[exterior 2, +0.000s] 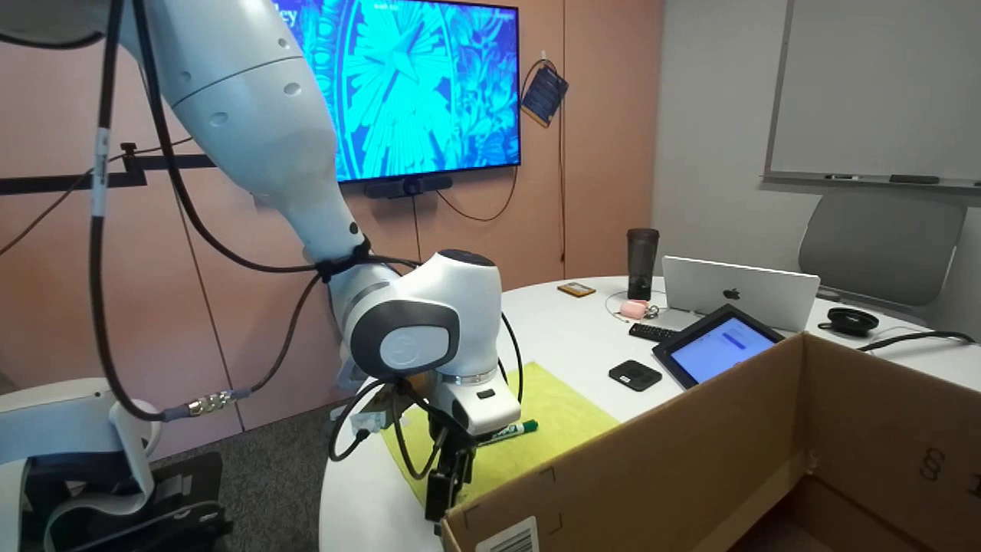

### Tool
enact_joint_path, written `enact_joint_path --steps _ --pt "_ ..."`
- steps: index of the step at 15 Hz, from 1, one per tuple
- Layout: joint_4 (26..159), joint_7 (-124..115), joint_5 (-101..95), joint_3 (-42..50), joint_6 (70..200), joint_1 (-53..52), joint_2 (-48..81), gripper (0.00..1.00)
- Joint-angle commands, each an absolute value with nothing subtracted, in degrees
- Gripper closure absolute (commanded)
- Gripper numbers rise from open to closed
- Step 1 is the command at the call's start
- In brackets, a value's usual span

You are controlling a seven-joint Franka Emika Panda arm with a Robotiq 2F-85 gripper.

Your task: Pick up the pen, put it on the lime towel, fold the towel, pick up the folded towel and put it in the box.

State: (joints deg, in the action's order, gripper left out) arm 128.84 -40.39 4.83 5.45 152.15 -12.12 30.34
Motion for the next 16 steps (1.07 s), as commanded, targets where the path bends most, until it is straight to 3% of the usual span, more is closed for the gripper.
enact_joint_path --steps 1,16 --pt "127.8 -38.3 4.5 5.5 153.5 -11.1 31.7 0.00" --pt "119.9 -11.9 5.2 -0.2 153.0 -3.0 39.8 0.00"
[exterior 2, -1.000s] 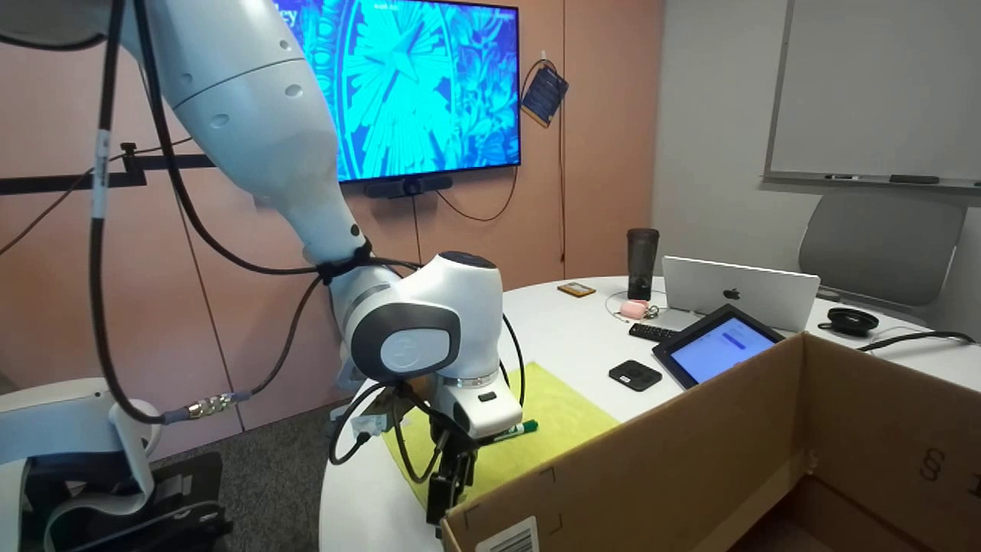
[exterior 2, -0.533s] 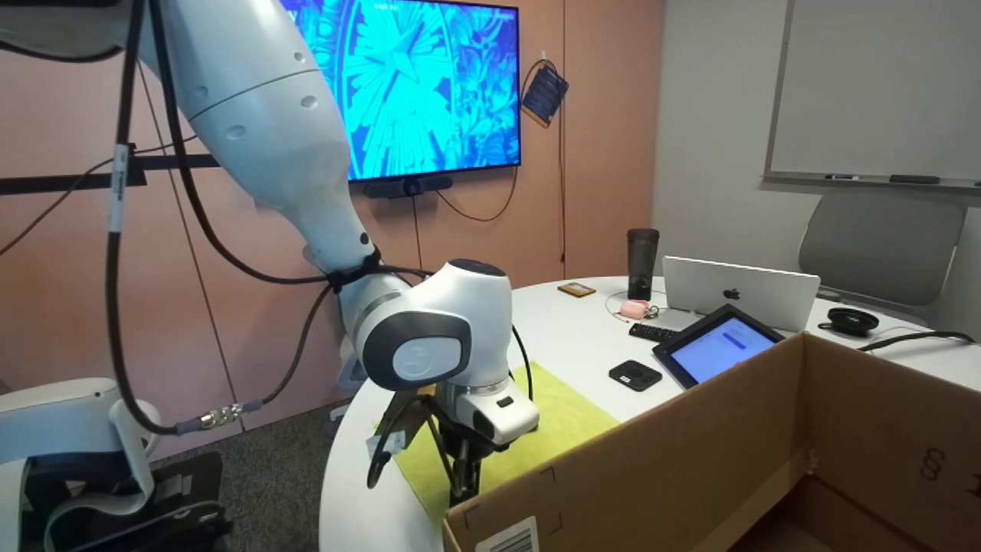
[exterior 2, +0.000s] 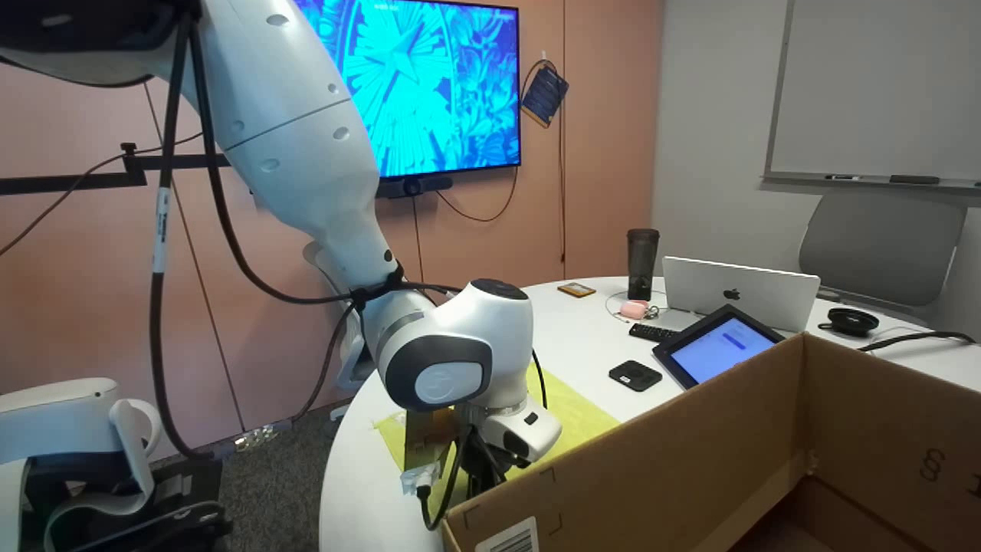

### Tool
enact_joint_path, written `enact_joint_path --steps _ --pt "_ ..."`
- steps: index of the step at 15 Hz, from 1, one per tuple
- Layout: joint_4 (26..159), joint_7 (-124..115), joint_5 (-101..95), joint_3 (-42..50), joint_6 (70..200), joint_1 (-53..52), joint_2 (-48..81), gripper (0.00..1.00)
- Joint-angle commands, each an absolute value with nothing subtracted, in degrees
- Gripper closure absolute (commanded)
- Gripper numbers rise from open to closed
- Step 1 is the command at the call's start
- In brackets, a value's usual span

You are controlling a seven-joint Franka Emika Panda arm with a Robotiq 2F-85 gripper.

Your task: Pick up the pen, put it on the lime towel, fold the towel, pick up the folded towel and put it in the box.

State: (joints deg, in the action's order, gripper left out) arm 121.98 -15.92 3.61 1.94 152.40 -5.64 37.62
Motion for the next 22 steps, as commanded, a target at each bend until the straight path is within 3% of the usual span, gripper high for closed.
enact_joint_path --steps 1,2,4,12,15,22 --pt "119.9 -11.1 5.5 -0.7 152.6 -2.3 39.7 0.03" --pt "119.9 -10.8 5.5 -0.8 152.2 -2.2 39.5 0.26" --pt "119.8 -10.3 5.4 -1.3 151.2 -2.0 39.2 0.31" --pt "117.9 -10.4 4.6 -1.9 147.7 -3.6 37.9 0.95" --pt "117.1 -11.6 4.0 -1.5 145.1 -5.0 36.9 1.00" --pt "117.9 -13.8 1.7 -0.7 141.4 -8.8 30.6 0.96"
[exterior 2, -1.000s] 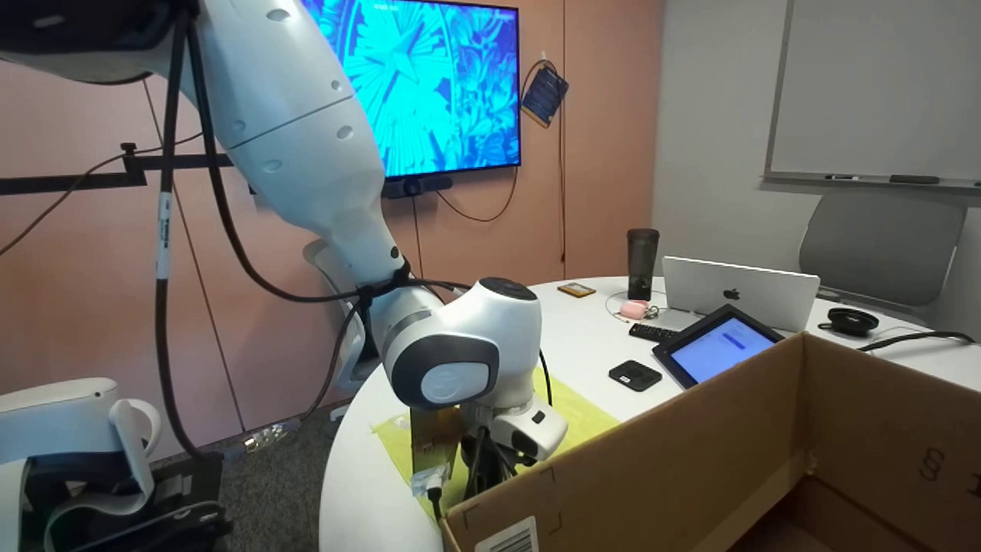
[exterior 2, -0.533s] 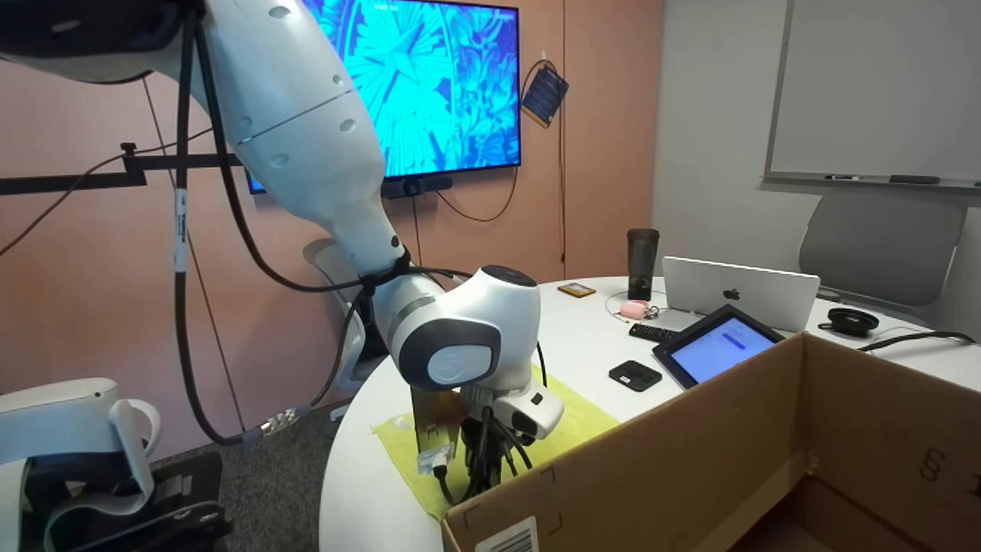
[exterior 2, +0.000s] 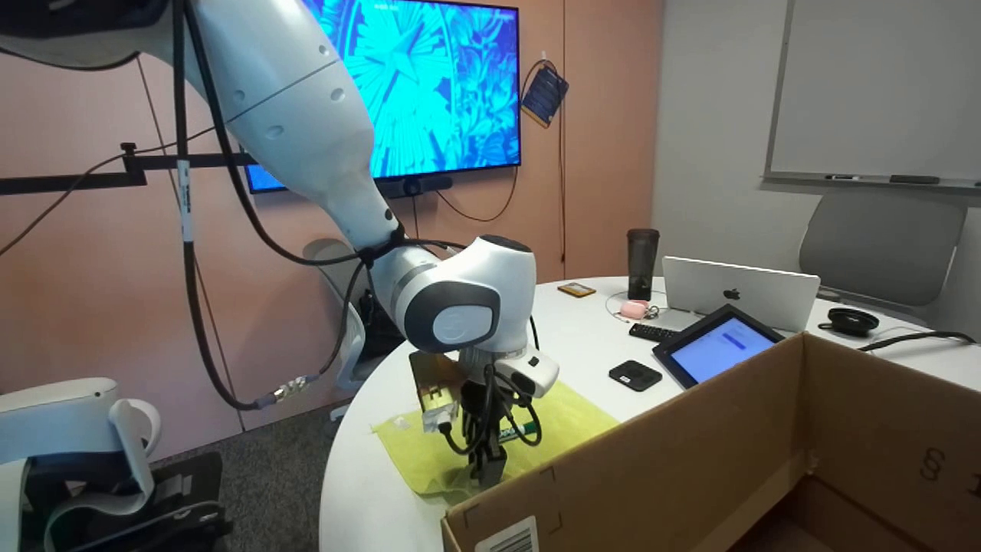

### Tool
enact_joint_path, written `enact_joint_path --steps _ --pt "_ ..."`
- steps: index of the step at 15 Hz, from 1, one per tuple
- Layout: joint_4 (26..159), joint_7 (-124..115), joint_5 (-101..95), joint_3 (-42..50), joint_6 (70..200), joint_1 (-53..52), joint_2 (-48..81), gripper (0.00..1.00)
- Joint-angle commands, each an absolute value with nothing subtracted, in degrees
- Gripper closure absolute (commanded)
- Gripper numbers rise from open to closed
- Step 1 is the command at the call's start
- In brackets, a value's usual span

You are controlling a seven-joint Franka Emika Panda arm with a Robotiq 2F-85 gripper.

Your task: Pick up the pen, put it on the lime towel, fold the towel, pick up the folded towel and put it in the box.

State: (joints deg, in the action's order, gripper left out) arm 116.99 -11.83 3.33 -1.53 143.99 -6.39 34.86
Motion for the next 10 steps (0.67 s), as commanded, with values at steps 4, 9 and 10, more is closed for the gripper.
enact_joint_path --steps 4,9,10 --pt "116.3 -15.2 -0.9 -1.6 138.3 -12.4 28.5 0.96" --pt "110.5 -19.4 -4.6 -3.5 135.5 -18.8 32.6 0.96" --pt "109.3 -21.1 -5.7 -3.4 135.2 -20.6 33.8 0.96"
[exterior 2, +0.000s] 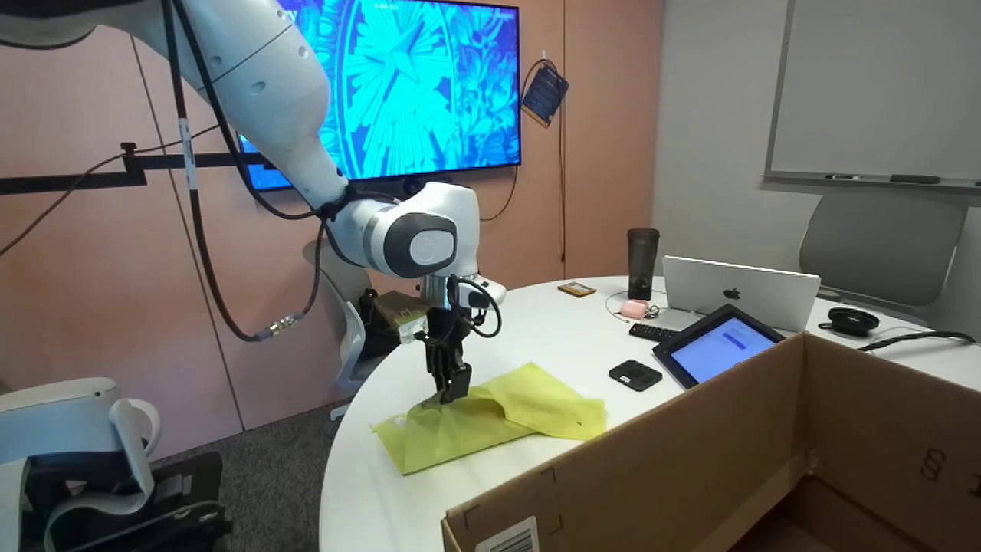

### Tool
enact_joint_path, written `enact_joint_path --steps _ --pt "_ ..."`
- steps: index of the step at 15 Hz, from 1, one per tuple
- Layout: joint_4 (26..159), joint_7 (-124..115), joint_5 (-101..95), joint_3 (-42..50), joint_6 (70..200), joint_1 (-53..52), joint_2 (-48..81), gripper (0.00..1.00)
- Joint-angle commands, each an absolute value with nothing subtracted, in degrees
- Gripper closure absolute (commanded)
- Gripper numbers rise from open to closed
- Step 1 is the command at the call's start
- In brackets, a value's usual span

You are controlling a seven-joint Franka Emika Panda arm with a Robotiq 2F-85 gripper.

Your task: Pick up the pen, put it on the lime towel, fold the towel, pick up the folded towel and put it in the box.

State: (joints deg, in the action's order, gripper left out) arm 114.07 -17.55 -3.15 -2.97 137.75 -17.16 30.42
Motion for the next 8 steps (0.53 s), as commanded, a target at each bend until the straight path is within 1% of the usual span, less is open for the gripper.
enact_joint_path --steps 1,7,8 --pt "108.0 -20.8 -5.6 -4.2 134.7 -21.5 34.8 0.96" --pt "99.8 -26.6 -11.8 -3.0 129.7 -29.8 42.0 0.96" --pt "98.8 -27.0 -12.6 -2.8 128.8 -30.6 42.9 0.92"
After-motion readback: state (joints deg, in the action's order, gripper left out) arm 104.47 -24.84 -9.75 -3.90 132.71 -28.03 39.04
